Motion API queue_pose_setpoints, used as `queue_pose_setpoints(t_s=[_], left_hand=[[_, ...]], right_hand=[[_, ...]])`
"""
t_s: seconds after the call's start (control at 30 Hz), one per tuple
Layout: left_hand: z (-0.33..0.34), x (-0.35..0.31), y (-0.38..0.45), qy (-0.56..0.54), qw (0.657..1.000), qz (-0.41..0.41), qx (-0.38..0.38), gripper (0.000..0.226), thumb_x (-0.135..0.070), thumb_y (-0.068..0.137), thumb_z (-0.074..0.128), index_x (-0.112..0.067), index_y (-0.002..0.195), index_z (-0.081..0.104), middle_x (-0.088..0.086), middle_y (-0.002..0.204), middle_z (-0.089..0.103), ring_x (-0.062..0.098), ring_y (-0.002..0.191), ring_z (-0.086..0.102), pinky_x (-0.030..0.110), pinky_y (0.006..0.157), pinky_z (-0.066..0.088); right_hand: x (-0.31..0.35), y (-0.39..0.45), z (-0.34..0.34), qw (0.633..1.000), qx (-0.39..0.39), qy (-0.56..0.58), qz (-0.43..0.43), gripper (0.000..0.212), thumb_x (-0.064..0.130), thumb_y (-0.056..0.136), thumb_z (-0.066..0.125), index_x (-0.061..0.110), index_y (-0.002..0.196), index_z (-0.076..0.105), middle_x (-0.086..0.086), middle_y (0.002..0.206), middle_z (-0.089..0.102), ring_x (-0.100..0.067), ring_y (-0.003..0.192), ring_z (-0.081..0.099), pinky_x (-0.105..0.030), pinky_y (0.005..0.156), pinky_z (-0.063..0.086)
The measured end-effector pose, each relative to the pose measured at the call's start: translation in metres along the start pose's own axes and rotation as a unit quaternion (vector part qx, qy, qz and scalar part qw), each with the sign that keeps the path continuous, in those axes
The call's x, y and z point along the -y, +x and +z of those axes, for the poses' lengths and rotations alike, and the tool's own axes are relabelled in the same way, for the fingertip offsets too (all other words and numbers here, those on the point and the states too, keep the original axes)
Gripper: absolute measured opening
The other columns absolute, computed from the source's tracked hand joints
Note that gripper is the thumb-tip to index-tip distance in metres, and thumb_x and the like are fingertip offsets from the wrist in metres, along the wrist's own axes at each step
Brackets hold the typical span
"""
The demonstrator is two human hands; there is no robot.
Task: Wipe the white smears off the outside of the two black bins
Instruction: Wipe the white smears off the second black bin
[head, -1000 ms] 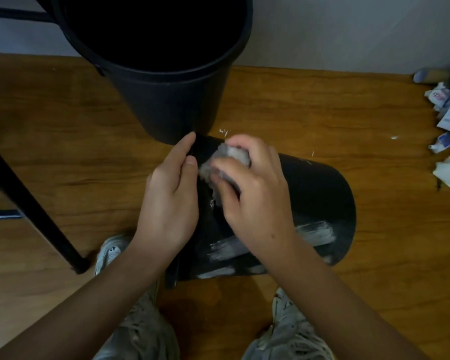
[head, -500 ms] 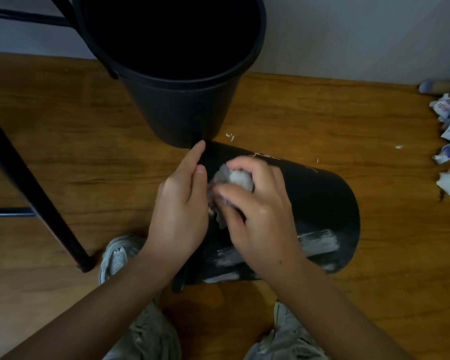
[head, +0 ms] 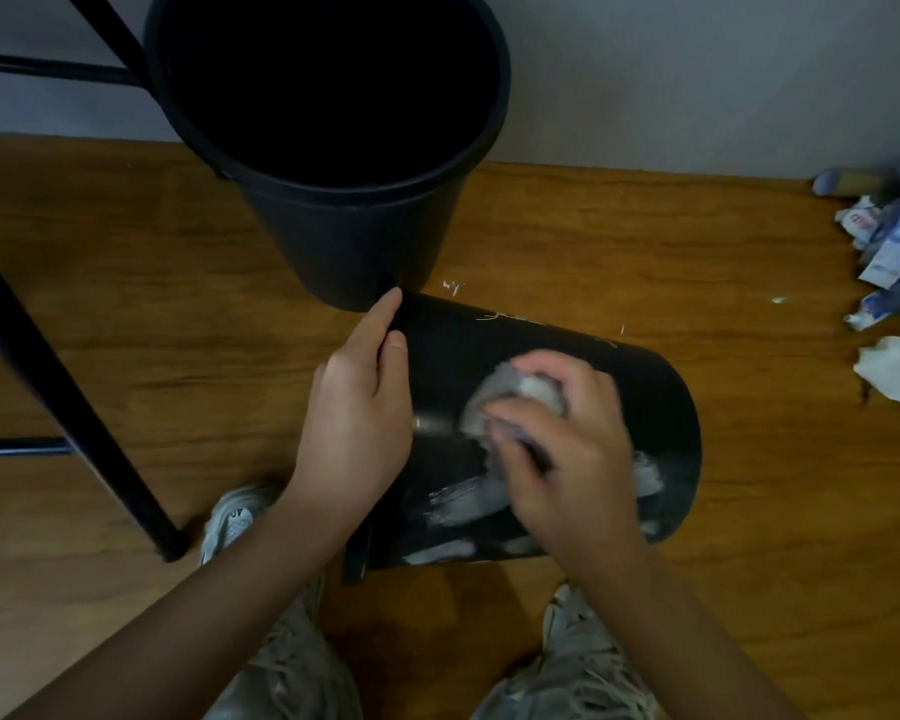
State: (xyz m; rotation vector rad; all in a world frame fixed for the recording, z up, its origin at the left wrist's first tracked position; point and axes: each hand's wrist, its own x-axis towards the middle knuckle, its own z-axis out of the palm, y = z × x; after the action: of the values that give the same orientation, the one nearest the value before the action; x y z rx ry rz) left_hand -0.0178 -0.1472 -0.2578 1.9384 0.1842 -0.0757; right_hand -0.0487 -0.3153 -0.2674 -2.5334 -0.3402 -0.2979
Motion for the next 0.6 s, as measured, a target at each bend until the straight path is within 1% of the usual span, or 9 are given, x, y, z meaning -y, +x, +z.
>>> queue_pose_setpoints(t_s=[0.07, 0.1, 0.17, 0.2, 0.23, 0.37, 0.47, 0.53, 0.6], left_hand=[[0.001, -0.002, 0.003, 0.006, 1.000, -0.009, 0.001, 0.042, -0.020, 0.103, 0.035, -0.022, 0.145, 0.038, -0.022, 0.075, 0.048, -0.013, 0.065, 0.052, 0.005, 0.063, 0.043], [0.001, -0.004, 0.003, 0.008, 1.000, -0.012, 0.003, 0.042, -0.020, 0.103, 0.035, -0.021, 0.145, 0.038, -0.022, 0.075, 0.048, -0.014, 0.066, 0.054, 0.004, 0.063, 0.044], [0.001, -0.007, 0.002, 0.009, 1.000, -0.016, 0.007, 0.042, -0.020, 0.103, 0.035, -0.021, 0.145, 0.037, -0.011, 0.073, 0.056, 0.005, 0.066, 0.061, 0.018, 0.062, 0.050], [0.001, -0.008, 0.002, 0.008, 1.000, -0.018, 0.007, 0.042, -0.021, 0.103, 0.034, -0.021, 0.145, 0.037, -0.004, 0.070, 0.059, 0.014, 0.061, 0.060, 0.025, 0.056, 0.051], [0.001, -0.008, 0.001, 0.008, 1.000, -0.019, 0.006, 0.042, -0.021, 0.103, 0.034, -0.021, 0.145, 0.037, 0.000, 0.066, 0.059, 0.016, 0.054, 0.056, 0.027, 0.050, 0.049], [0.000, -0.006, -0.003, 0.017, 1.000, -0.009, 0.005, 0.042, -0.020, 0.104, 0.034, -0.019, 0.145, 0.036, -0.003, 0.058, 0.052, 0.004, 0.045, 0.049, 0.015, 0.043, 0.038], [-0.001, -0.006, -0.002, 0.021, 1.000, -0.013, 0.006, 0.042, -0.021, 0.104, 0.034, -0.019, 0.145, 0.037, -0.006, 0.067, 0.056, 0.001, 0.054, 0.052, 0.016, 0.050, 0.043], [0.001, -0.007, 0.002, 0.023, 1.000, -0.015, 0.005, 0.041, -0.020, 0.104, 0.034, -0.020, 0.145, 0.038, -0.017, 0.074, 0.050, -0.011, 0.062, 0.052, 0.006, 0.059, 0.043], [0.001, -0.008, 0.003, 0.022, 1.000, -0.016, 0.005, 0.041, -0.020, 0.104, 0.034, -0.020, 0.145, 0.037, -0.018, 0.075, 0.049, -0.011, 0.064, 0.053, 0.004, 0.061, 0.043]], right_hand=[[-0.014, -0.004, -0.011, 0.999, -0.028, -0.016, 0.043, 0.019, 0.023, 0.084, 0.058, 0.010, 0.089, 0.071, -0.013, 0.117, 0.056, -0.023, 0.104, 0.049, -0.008, 0.092, 0.030], [-0.017, -0.003, -0.014, 0.997, -0.037, -0.022, 0.056, 0.019, 0.022, 0.084, 0.057, 0.009, 0.086, 0.070, -0.014, 0.115, 0.056, -0.024, 0.102, 0.050, -0.007, 0.091, 0.030], [-0.013, 0.002, -0.012, 0.997, -0.041, -0.024, 0.054, 0.017, 0.019, 0.084, 0.057, 0.008, 0.086, 0.069, -0.014, 0.114, 0.056, -0.026, 0.101, 0.051, -0.009, 0.089, 0.031], [-0.006, 0.006, -0.009, 0.999, -0.027, -0.024, 0.040, 0.016, 0.020, 0.085, 0.057, 0.009, 0.088, 0.069, -0.013, 0.115, 0.056, -0.026, 0.102, 0.051, -0.011, 0.088, 0.031], [0.004, 0.011, -0.004, 1.000, -0.001, -0.022, 0.017, 0.016, 0.021, 0.086, 0.057, 0.011, 0.091, 0.068, -0.012, 0.118, 0.054, -0.026, 0.106, 0.050, -0.013, 0.087, 0.032], [0.031, 0.015, 0.011, 0.994, 0.074, 0.001, -0.083, 0.015, 0.020, 0.087, 0.058, 0.013, 0.094, 0.069, -0.008, 0.126, 0.052, -0.023, 0.115, 0.046, -0.024, 0.085, 0.042], [0.010, 0.000, -0.001, 0.997, 0.052, 0.009, -0.047, 0.013, 0.021, 0.084, 0.059, 0.014, 0.090, 0.068, -0.005, 0.125, 0.050, -0.022, 0.113, 0.047, -0.023, 0.085, 0.039], [-0.012, -0.008, -0.014, 1.000, 0.010, -0.010, 0.001, 0.010, 0.018, 0.082, 0.060, 0.013, 0.086, 0.068, -0.008, 0.120, 0.054, -0.024, 0.107, 0.050, -0.019, 0.082, 0.036], [-0.024, -0.009, -0.020, 0.999, -0.017, -0.021, 0.031, 0.006, 0.010, 0.078, 0.064, 0.011, 0.082, 0.069, -0.011, 0.114, 0.057, -0.027, 0.101, 0.052, -0.013, 0.080, 0.032]])
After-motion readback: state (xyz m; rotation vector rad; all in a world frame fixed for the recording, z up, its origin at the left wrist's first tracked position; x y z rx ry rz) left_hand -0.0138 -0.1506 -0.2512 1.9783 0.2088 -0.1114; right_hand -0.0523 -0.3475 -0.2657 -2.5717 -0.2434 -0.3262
